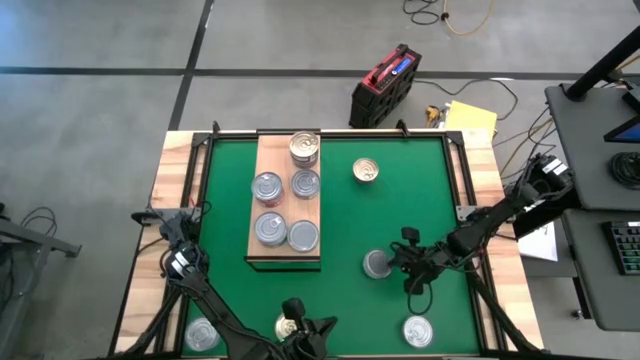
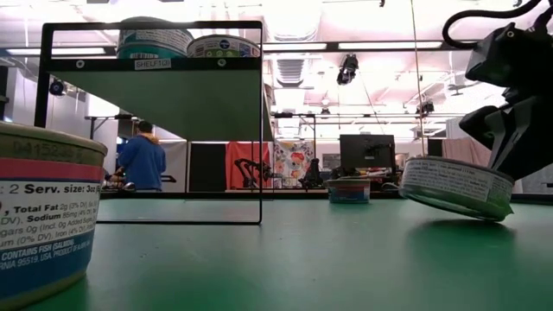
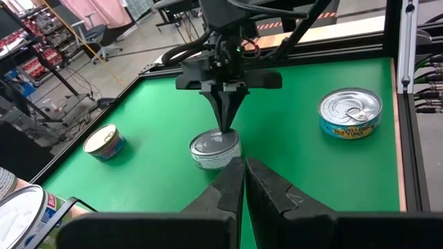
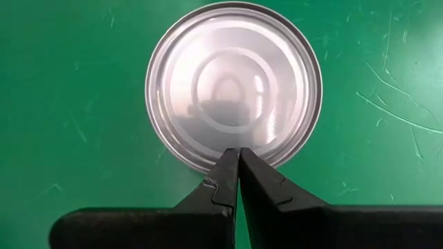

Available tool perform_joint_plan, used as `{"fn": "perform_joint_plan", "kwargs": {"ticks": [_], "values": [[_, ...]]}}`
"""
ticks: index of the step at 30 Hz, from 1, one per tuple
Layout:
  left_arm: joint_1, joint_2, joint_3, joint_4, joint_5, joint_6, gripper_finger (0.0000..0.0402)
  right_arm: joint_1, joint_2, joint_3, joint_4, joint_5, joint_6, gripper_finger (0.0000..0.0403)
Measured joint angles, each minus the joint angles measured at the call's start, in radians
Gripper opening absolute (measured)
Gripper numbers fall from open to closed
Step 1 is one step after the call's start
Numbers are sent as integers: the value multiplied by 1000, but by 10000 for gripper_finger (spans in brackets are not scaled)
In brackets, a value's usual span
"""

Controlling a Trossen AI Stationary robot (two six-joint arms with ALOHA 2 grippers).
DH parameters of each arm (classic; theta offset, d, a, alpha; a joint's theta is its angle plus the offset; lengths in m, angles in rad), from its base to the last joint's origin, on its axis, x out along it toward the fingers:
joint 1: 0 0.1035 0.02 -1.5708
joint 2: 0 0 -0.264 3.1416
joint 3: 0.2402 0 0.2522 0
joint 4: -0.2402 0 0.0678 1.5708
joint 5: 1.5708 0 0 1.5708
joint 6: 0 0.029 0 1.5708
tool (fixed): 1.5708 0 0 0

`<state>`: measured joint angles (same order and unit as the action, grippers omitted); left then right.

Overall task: Stack canned seafood by type on shelf
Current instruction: Stack the green and white tuna can on top of the green and white tuna can on the shelf

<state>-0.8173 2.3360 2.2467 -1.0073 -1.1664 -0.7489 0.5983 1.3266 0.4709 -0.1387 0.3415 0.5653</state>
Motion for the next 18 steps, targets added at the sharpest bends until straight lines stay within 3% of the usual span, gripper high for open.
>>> {"fn": "perform_joint_plan", "kwargs": {"ticks": [18], "values": [[0,0,-1,-1,10,-20,0,12,4,-3,-22,-22,4,9]]}}
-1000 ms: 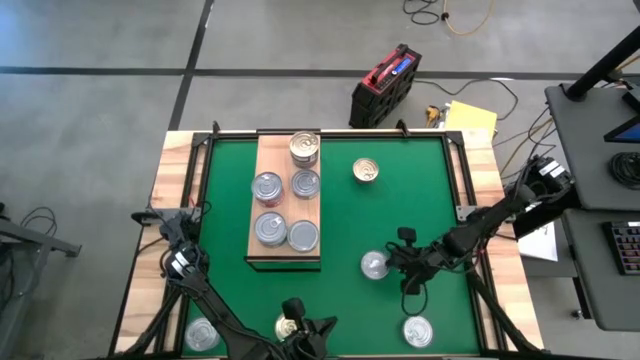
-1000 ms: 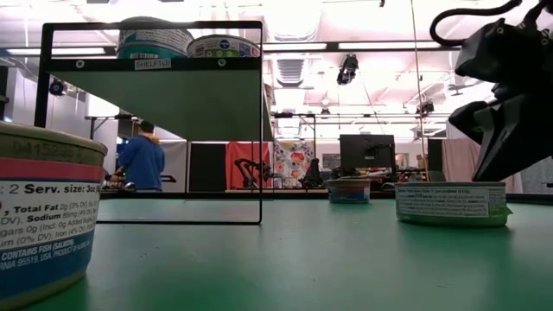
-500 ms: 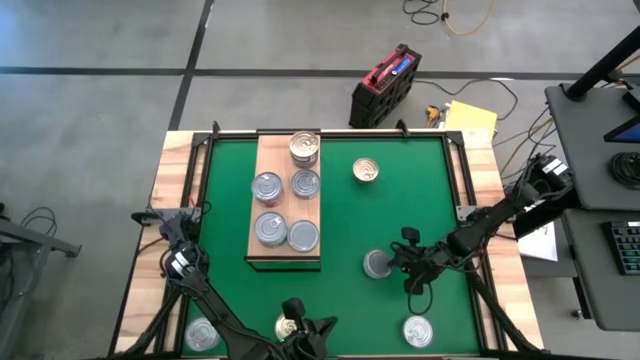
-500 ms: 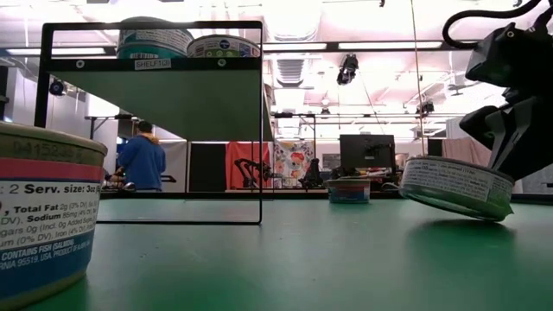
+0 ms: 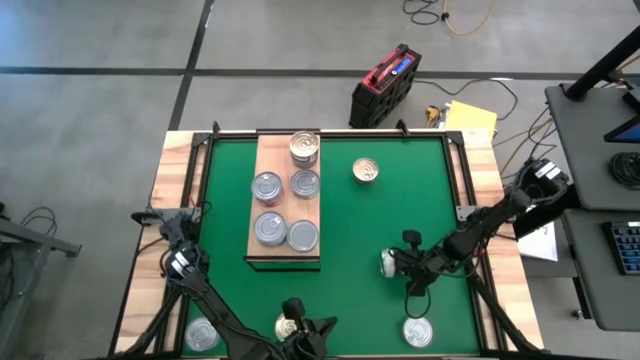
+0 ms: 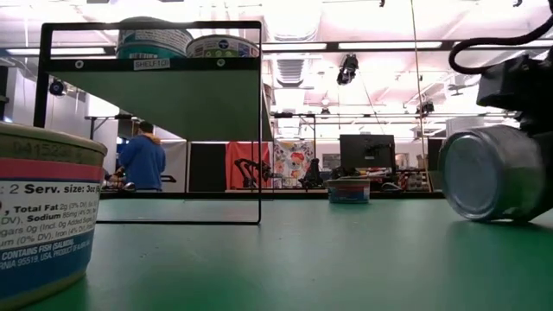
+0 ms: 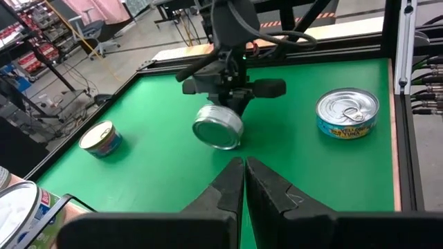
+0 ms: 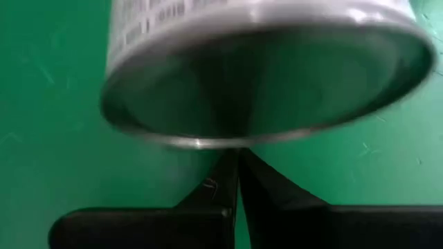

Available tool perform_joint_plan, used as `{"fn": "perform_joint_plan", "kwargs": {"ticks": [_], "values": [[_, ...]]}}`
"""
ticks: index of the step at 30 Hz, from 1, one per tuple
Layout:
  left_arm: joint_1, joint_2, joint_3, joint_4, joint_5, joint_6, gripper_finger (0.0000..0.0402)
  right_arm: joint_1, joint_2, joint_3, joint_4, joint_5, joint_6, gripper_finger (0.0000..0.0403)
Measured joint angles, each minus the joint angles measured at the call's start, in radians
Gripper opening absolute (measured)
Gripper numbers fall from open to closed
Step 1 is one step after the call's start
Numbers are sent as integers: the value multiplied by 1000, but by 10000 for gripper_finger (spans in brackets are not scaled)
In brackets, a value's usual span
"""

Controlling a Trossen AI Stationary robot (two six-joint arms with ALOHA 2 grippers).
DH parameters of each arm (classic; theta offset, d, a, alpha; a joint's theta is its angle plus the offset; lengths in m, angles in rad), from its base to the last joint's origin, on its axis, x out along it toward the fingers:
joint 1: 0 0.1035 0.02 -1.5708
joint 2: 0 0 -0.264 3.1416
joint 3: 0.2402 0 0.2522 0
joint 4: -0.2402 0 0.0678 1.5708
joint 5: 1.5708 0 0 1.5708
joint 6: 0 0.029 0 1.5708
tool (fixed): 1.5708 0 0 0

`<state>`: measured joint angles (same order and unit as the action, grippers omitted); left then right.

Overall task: Stack canned seafood by type on shelf
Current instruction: Stack the green and white tuna can on top of the green and white tuna can on the shelf

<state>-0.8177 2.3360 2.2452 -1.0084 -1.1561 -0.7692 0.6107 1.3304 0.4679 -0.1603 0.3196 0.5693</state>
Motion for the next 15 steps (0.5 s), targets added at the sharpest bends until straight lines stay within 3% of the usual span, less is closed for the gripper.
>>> {"fn": "perform_joint_plan", "kwargs": {"ticks": [10,15], "values": [[0,0,-17,2,10,-4,0,0,-10,0,-22,-7,7,9],[0,0,-17,5,10,-4,0,0,-70,45,-224,-40,18,9]]}}
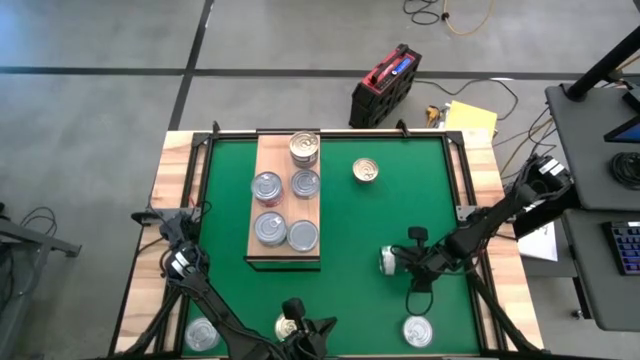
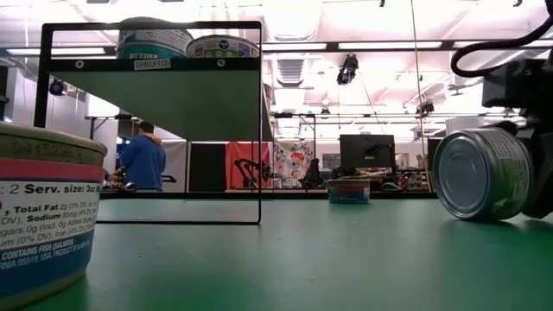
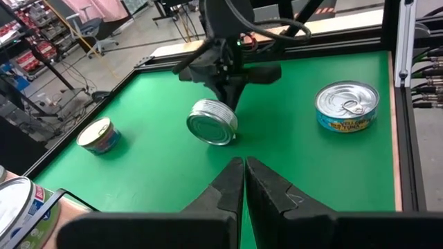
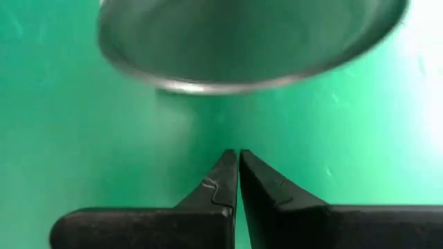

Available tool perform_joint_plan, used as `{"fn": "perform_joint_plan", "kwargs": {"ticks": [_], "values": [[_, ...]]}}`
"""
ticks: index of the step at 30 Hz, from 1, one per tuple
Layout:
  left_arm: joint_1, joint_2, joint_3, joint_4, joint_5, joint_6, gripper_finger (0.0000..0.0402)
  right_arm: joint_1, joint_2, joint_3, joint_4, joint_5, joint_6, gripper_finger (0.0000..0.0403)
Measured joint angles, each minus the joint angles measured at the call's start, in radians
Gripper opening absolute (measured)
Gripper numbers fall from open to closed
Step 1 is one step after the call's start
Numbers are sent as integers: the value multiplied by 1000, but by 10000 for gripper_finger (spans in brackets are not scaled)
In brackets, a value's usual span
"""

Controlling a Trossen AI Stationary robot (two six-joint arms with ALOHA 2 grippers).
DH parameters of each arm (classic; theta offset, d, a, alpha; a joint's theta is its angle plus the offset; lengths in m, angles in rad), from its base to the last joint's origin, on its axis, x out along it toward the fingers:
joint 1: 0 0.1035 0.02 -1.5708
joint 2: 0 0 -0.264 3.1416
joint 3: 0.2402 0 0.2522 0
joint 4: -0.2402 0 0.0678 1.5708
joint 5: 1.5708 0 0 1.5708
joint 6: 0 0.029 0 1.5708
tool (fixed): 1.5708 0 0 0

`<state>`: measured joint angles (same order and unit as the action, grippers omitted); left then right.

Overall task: Stack canned seafood by type on shelf
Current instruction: Stack the green and white tuna can on top of the green and white tuna can on the shelf

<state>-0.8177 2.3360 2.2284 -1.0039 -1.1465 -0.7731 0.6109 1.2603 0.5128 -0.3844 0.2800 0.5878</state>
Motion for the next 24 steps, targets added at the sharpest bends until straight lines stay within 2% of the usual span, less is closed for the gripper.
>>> {"fn": "perform_joint_plan", "kwargs": {"ticks": [11,17,20,24], "values": [[0,0,0,0,0,1,0,-3,-73,273,-508,-35,161,9],[-2,0,0,-39,34,80,0,-10,-72,457,-646,-100,162,9],[-2,-5,0,-159,69,125,0,-30,-72,535,-655,-152,267,9],[-7,-35,3,-414,80,74,0,-76,-71,619,-659,-201,402,9]]}}
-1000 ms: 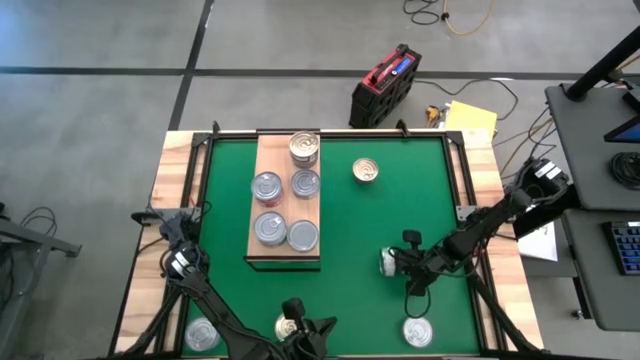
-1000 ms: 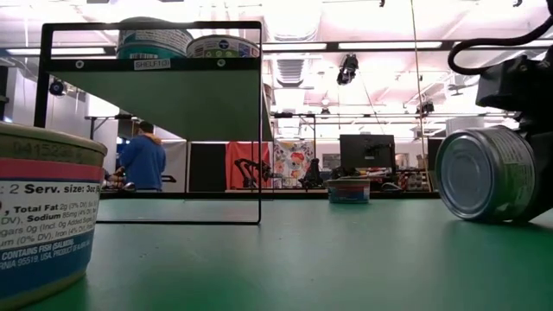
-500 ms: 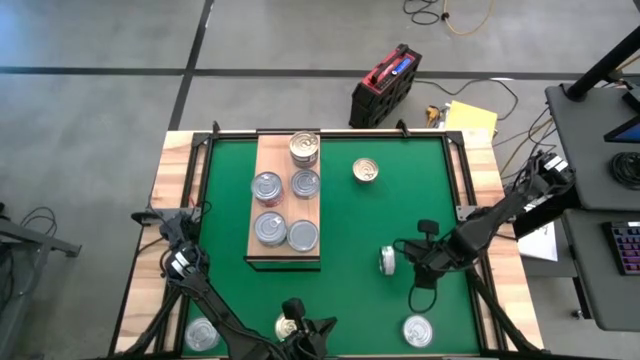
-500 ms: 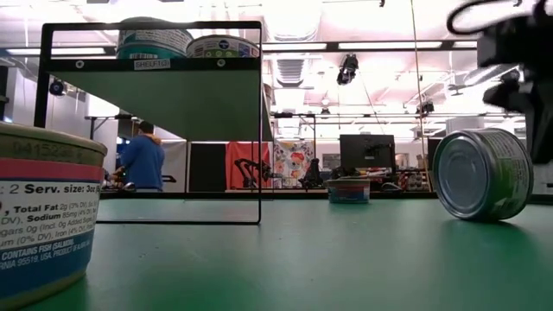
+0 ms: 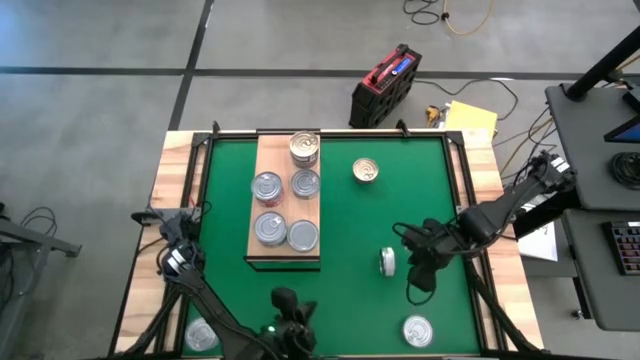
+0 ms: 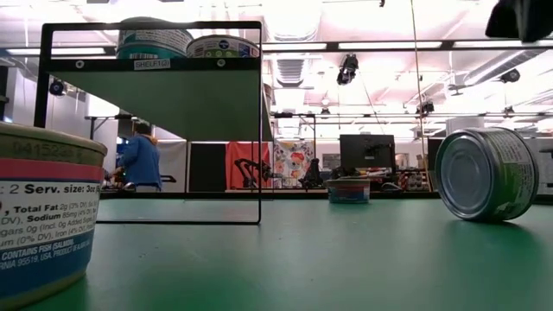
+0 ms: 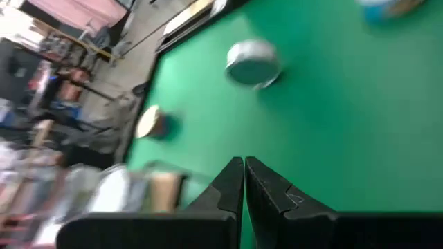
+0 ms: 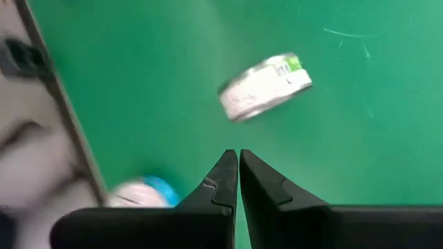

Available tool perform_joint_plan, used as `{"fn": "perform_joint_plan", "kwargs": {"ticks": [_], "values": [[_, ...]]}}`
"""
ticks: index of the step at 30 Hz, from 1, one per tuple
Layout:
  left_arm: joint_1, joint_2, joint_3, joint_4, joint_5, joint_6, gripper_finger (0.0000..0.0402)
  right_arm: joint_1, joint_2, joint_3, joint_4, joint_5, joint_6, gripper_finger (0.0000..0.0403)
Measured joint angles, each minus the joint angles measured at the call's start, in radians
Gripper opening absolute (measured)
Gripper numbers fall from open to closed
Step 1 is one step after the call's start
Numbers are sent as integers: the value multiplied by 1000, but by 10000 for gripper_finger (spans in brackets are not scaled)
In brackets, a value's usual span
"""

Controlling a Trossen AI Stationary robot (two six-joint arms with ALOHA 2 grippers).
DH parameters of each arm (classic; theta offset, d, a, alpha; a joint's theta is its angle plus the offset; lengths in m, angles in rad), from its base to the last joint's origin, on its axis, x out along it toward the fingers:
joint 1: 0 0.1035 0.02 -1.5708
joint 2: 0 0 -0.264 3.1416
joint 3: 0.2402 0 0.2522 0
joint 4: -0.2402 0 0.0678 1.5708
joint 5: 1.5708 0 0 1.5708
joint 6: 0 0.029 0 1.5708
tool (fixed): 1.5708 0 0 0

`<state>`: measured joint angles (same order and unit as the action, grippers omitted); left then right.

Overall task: Stack canned seafood by type on shelf
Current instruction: Stack the green and white tuna can on top of the green and white tuna can on the shelf

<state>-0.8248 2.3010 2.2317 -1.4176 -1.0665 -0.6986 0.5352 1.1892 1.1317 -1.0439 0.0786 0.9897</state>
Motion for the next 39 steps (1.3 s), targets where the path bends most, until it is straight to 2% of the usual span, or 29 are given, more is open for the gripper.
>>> {"fn": "perform_joint_plan", "kwargs": {"ticks": [3,6,10,13,15,17,22,28,33,39], "values": [[-15,-23,0,-138,3,-16,0,-27,0,44,-1,-9,90,11],[-41,-48,-1,-144,3,3,0,-48,1,74,0,-28,174,23],[-78,-69,29,-48,-8,-36,0,-61,3,90,-18,-75,192,61],[-97,-67,49,104,-23,-74,0,-73,3,90,-91,-91,198,103],[-105,-65,48,200,-60,-41,0,-81,7,87,-149,-83,206,135],[-106,-63,39,230,-90,12,0,-84,10,77,-166,-76,207,168],[-99,-61,59,80,-107,134,0,-82,11,37,-120,-56,265,245],[-104,-80,121,-158,-93,61,0,-83,11,-41,19,-43,388,313],[-158,-113,92,-154,-59,139,0,-83,26,-110,158,-25,463,334],[-219,-118,91,-153,-72,155,0,-85,124,-115,169,-25,486,334]]}}
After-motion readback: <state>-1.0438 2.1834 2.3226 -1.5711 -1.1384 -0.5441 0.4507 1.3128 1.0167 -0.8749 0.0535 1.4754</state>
